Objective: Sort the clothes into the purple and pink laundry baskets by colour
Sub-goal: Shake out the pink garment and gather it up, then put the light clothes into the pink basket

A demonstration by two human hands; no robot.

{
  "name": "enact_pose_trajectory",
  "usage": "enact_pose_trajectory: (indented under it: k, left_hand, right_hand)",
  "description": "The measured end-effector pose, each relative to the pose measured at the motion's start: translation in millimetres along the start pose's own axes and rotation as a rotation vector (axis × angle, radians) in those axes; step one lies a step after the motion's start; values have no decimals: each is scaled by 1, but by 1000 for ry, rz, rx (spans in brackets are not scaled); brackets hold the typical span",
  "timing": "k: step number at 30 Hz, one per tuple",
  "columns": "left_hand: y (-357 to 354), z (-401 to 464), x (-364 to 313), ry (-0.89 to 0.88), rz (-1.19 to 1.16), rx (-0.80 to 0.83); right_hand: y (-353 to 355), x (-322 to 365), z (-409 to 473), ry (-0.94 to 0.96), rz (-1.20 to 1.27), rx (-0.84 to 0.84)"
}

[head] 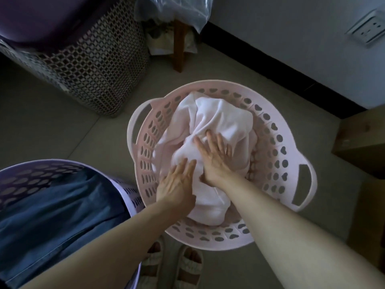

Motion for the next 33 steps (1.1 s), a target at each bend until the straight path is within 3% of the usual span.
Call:
enact_pose_trajectory:
  k: [4,11,21,33]
  left_hand:
    - [-15,18,8,-12,19,3]
    - [-39,35,12,-17,47,42]
    - [-30,17,-4,25,65,65]
    - [13,-51,-5,109,-22,10]
  right_hand:
    - [-34,-6,10,-5,-71,123]
    - [-76,-32,20,-77,15,371]
    - [-48,-16,-3,-46,110,170]
    - [16,21,-69,-33,49,167]
Point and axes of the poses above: each hand's wrist, its own z-axis towards the middle knuckle, its own y-axis out of the back of the hand, x = y × z, the point moved 1 cm from there along z, towards the middle knuckle, and after that the axes turned 7 degrees about y, right-handed, at the moved point
